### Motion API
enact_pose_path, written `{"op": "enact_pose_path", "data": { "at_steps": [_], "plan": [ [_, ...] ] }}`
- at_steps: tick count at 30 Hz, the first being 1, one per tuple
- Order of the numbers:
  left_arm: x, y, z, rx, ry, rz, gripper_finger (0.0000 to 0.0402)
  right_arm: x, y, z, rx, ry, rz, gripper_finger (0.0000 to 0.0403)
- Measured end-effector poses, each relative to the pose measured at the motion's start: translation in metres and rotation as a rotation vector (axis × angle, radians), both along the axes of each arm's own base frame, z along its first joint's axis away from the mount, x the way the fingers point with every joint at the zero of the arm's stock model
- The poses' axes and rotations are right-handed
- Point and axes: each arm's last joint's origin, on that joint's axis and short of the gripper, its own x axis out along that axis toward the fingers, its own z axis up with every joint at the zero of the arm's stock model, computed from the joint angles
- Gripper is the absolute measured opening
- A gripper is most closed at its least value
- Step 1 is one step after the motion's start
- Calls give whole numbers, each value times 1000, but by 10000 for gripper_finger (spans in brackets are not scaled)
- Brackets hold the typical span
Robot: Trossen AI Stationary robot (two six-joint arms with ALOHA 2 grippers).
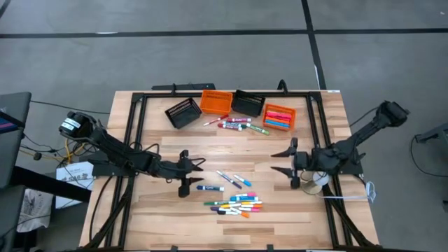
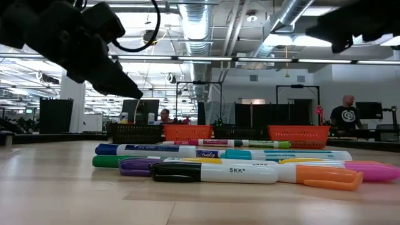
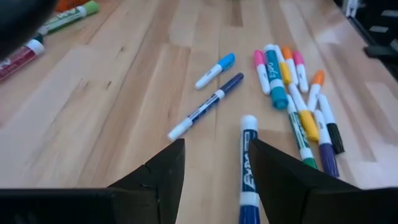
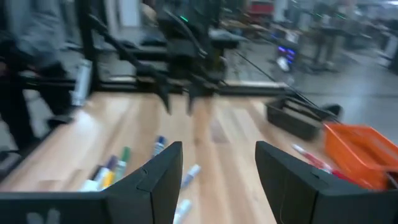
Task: Pick & Place Markers
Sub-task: Put the large blue marker into the left black bin
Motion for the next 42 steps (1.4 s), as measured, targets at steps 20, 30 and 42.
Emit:
{"op": "enact_pose_path", "data": {
  "at_steps": [20, 30, 42],
  "plan": [
    [25, -14, -31, 111, 75, -163, 160, -2, 5, 10, 40, -90, 56, 197],
    [29, -19, -36, 103, 100, -195, 138, -2, 6, 10, 40, -90, 57, 194],
    [38, -21, -65, 125, 179, -186, 136, -2, 6, 10, 41, -90, 58, 194]
  ]
}}
